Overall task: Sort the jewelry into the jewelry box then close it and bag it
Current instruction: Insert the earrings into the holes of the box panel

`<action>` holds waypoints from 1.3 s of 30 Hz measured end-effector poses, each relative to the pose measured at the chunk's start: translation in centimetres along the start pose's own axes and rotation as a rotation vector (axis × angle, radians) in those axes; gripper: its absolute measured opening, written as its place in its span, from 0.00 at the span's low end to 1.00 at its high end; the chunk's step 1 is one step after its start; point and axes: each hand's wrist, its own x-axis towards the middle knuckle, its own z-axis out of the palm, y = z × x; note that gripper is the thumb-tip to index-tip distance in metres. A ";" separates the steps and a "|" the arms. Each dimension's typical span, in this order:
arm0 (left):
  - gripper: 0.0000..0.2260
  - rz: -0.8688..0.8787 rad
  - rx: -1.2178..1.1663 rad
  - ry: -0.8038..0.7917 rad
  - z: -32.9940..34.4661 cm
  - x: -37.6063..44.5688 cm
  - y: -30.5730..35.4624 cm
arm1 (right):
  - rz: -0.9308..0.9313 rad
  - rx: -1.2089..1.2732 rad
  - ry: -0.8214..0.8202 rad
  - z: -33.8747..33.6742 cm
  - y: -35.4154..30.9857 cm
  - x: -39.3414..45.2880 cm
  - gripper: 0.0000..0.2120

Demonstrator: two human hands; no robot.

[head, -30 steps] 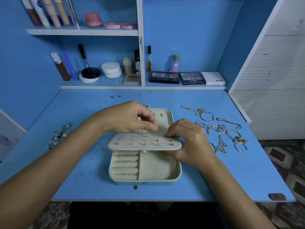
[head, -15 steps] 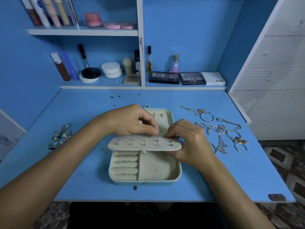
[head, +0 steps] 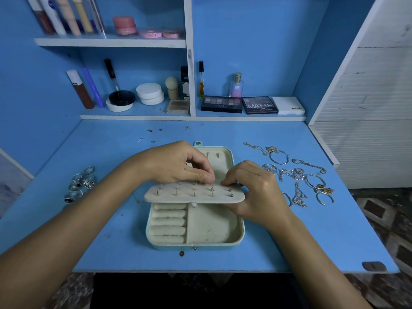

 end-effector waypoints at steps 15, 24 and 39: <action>0.02 0.022 0.084 -0.046 -0.5 0.2 0.5 | 0.004 -0.003 0.002 0.1 0.0 -0.1 0.07; 0.03 -0.046 0.184 -0.083 -0.7 1.0 1.4 | -0.002 -0.009 0.006 0.1 0.1 -0.1 0.06; 0.03 -0.094 0.250 -0.170 -0.9 1.6 2.6 | 0.014 0.014 0.009 0.2 0.0 0.0 0.07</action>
